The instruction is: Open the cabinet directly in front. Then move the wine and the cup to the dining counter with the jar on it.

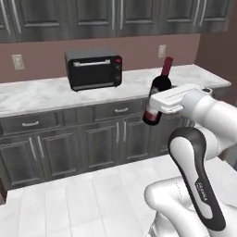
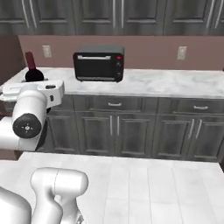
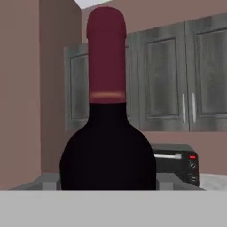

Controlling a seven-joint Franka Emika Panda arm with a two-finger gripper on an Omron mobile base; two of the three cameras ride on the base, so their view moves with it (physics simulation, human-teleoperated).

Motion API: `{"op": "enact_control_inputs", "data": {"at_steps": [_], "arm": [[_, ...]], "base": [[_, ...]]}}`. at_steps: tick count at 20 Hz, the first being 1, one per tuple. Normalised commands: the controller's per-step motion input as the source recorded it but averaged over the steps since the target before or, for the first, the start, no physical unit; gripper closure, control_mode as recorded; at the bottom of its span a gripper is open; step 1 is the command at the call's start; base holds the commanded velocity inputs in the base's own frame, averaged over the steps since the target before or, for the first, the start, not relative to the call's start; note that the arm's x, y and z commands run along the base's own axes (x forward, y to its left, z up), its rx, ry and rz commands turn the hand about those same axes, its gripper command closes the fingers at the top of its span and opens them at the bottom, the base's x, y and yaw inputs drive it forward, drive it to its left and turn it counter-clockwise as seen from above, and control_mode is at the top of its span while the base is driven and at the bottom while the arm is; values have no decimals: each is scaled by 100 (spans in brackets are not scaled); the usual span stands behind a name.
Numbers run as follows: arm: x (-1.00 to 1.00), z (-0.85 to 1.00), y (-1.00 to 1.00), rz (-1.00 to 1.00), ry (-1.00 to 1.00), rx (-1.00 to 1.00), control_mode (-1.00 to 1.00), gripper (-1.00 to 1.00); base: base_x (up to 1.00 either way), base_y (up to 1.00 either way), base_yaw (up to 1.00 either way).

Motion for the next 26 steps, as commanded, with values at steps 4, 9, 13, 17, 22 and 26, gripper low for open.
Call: {"op": "enact_control_inputs", "data": {"at_steps": [4,9,13,17,22,26], "arm": [[0,0,0,0,0,0,100,100],[0,0,0,0,0,0,100,100],[0,0,0,0,0,0,100,100],[0,0,0,0,0,0,100,100],[0,0,0,0,0,0,100,100],[0,0,0,0,0,0,100,100]], "base": [[97,0,71],[67,0,83],[39,0,90],[15,0,93],[0,0,89],[26,0,82]]}}
